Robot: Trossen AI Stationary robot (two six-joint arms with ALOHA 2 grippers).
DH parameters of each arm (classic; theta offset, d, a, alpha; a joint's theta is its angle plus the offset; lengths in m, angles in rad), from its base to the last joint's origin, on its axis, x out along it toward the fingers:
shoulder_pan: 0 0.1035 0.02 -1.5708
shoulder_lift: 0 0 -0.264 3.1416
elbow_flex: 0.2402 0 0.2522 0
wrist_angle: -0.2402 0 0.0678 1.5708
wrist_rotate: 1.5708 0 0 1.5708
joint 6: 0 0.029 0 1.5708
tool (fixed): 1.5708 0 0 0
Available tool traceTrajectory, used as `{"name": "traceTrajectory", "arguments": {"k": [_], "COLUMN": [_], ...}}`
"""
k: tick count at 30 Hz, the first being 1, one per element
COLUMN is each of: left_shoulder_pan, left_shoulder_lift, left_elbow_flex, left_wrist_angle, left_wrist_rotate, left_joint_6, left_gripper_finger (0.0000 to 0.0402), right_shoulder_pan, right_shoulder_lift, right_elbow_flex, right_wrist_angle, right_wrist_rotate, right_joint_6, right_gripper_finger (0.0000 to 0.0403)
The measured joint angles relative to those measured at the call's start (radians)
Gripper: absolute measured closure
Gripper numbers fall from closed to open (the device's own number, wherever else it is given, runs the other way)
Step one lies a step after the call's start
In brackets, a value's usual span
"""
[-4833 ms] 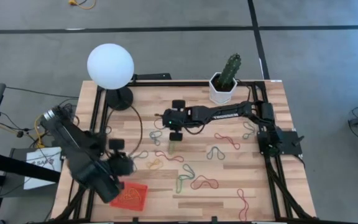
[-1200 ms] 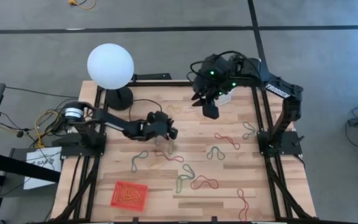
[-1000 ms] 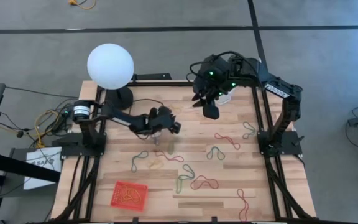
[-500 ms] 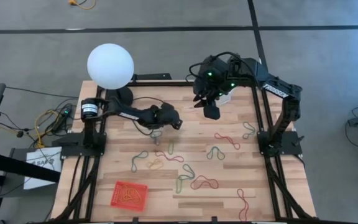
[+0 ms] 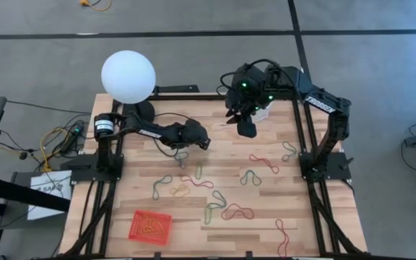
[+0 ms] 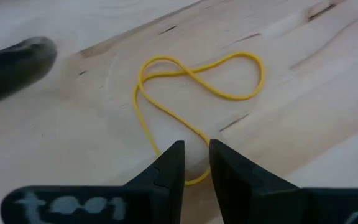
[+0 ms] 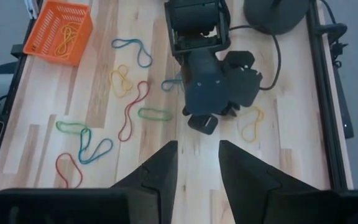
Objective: Pick and place rubber bands into bin
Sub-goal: Put the top yellow rubber band into the basket
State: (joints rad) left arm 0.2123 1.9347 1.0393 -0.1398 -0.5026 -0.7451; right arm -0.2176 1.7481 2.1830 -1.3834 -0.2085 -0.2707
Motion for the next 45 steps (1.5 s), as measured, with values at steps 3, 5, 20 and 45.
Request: {"name": "traceTrajectory", "arguments": {"k": [3, 5, 20, 45], "left_shoulder_pan": [0.0, 0.0, -0.014, -0.015], "left_shoulder_lift": [0.0, -0.001, -0.001, -0.001], "left_elbow_flex": [0.0, 0.0, -0.002, -0.002], "left_wrist_angle": [0.0, 0.001, 0.025, -0.033], "left_wrist_rotate": [0.011, 0.027, 0.035, -0.015], "left_joint_6": [0.0, 0.001, 0.054, 0.078], "left_gripper_finger": [0.0336, 0.0336, 0.0336, 0.0336], "right_shoulder_pan": [0.0, 0.0, 0.0, -0.056], "right_shoulder_lift": [0.0, 0.0, 0.0, 0.08], "right_elbow_flex": [0.0, 0.0, 0.0, -0.001], "right_wrist_angle": [0.0, 0.0, 0.009, 0.031], "right_wrist_rotate": [0.0, 0.0, -0.001, -0.007], "right_joint_6": [0.0, 0.0, -0.001, -0.028], "right_gripper_finger": [0.029, 0.029, 0.029, 0.029]}}
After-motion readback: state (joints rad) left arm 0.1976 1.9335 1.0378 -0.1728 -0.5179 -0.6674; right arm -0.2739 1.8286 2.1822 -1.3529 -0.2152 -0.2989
